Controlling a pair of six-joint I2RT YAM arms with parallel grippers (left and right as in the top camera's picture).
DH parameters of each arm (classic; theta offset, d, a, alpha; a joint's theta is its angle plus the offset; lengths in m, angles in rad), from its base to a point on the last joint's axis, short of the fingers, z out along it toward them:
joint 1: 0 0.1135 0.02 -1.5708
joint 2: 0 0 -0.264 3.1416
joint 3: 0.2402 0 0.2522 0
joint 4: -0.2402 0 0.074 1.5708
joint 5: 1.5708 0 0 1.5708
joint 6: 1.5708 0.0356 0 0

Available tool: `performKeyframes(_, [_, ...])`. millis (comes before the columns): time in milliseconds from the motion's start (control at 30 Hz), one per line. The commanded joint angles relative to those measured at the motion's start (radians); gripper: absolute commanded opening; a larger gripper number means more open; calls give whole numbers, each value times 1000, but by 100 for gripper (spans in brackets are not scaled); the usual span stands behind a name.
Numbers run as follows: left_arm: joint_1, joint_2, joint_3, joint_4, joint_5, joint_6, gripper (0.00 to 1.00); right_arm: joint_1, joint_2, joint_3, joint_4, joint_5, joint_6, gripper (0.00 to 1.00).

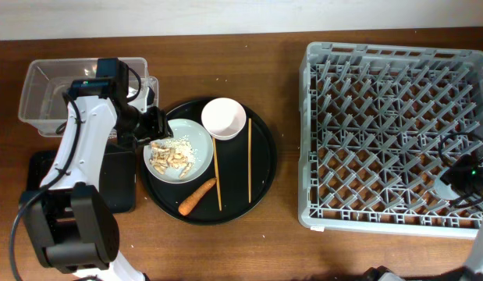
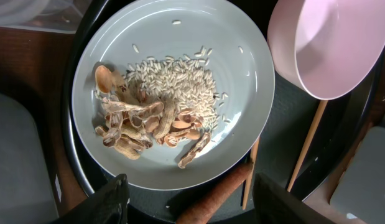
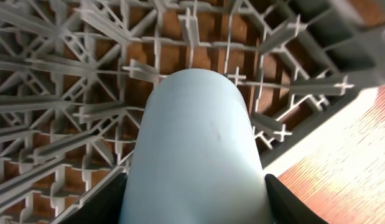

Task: Sort waste into correct bins and load items into the dishwasher rack
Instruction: 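Place the blue cup in the dish rack with the right gripper, then grasp the pink bowl with the right gripper and lift it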

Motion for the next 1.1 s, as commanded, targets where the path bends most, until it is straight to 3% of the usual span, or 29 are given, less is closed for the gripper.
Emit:
performKeyframes(0, [4,-32,4,-2,-6,5,63,-5,33,19,1,-78,22,80])
performKeyframes(33, [4,-32,4,-5,-6,5,63,-5,32,19,12,-121,22,93])
performKeyframes(67, [4,-32,4,-6,-6,5,63,-5,32,19,17,-139,22,98])
performKeyframes(367, [4,-32,4,-27,-7,6,64,58,-85,82,18,-438,-61,97])
performKeyframes(533, [4,-32,4,-35,-77,16,63,417,-175,83,45,-436,-113,88])
performKeyframes(667, [4,-50,4,-40,-178,-23,62,744,-145,83,182,-357,-91,86])
performKeyframes(700, [4,-66,4,-52,-250,-76,62,867,-116,87,230,-258,-74,87])
performKeyframes(800, [4,-152,4,-88,-420,-195,63,1061,39,218,203,-130,-27,88])
performKeyframes(933, [4,-219,4,-88,-455,-202,63,1151,342,557,43,-114,-23,88])
performKeyframes(1033, [4,-232,4,-96,-532,-212,63,1170,571,777,-18,-95,41,74])
performKeyframes(1067, [5,-232,4,-104,-560,-225,68,1170,613,798,-11,-95,61,70])
